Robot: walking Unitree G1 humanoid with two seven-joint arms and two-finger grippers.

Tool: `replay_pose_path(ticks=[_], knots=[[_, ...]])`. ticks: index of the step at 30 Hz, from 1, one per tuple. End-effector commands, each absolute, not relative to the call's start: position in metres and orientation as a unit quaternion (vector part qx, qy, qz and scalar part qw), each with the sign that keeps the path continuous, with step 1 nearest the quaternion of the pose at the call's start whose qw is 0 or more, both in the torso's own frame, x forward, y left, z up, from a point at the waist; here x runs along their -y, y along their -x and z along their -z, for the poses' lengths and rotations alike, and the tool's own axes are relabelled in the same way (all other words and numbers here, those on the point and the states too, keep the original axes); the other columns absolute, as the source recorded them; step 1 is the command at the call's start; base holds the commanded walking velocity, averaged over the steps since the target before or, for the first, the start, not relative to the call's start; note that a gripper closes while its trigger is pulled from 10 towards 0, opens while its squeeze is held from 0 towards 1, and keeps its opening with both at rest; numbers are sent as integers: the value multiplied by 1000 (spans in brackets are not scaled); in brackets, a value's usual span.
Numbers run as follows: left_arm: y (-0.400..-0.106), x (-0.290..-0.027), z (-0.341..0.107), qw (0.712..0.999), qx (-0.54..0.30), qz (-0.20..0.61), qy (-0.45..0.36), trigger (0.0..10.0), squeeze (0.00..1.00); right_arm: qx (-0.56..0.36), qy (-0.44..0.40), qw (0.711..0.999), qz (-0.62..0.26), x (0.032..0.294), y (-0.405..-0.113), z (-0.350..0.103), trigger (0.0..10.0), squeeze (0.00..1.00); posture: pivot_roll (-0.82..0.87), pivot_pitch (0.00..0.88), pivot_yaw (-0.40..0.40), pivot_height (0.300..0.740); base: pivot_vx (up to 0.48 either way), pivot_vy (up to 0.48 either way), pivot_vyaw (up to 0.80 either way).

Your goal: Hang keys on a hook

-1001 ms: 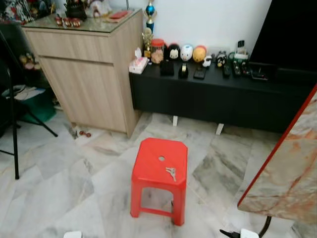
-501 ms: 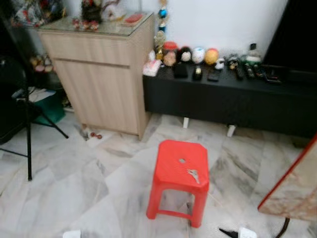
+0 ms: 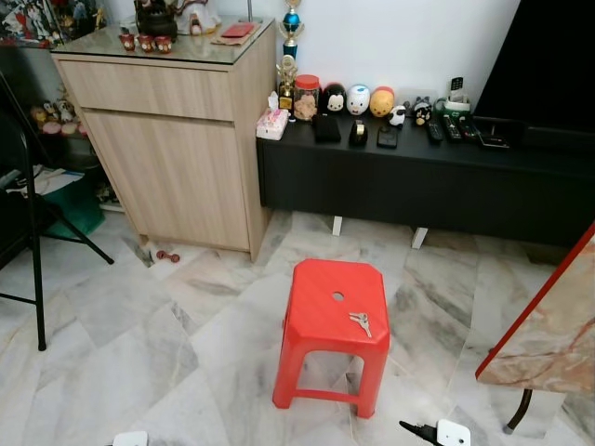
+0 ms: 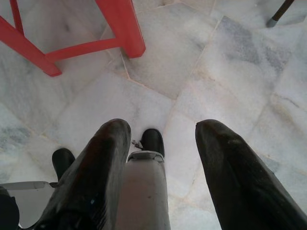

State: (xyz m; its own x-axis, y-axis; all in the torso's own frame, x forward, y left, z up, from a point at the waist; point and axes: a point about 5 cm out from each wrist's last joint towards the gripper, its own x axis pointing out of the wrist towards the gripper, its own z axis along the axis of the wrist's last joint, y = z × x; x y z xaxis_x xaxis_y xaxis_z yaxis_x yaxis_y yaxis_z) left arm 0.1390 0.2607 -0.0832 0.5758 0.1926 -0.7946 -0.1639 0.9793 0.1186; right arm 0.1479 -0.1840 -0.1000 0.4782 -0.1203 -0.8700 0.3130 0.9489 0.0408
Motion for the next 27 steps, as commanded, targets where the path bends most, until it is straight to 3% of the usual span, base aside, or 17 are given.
replay_pose_path(ticks=[1,23,24,27], knots=[[-138,-259,84,885,-455,-93,-18,10000,0,-494,-93,855,129,186,-149,99,10000,0,179,0,-10,740,0,0,0],[-136,-262,84,882,-464,-75,-34,10000,0,-492,-81,859,118,184,-149,99,10000,0,114,0,11,740,0,0,0],[-136,-262,84,884,-460,-80,-26,10000,0,-488,-89,858,135,187,-149,99,10000,0,119,0,41,740,0,0,0],[-137,-259,85,886,-452,-102,1,10000,0,-479,-82,865,127,192,-154,96,10000,0,125,0,20,740,0,0,0]])
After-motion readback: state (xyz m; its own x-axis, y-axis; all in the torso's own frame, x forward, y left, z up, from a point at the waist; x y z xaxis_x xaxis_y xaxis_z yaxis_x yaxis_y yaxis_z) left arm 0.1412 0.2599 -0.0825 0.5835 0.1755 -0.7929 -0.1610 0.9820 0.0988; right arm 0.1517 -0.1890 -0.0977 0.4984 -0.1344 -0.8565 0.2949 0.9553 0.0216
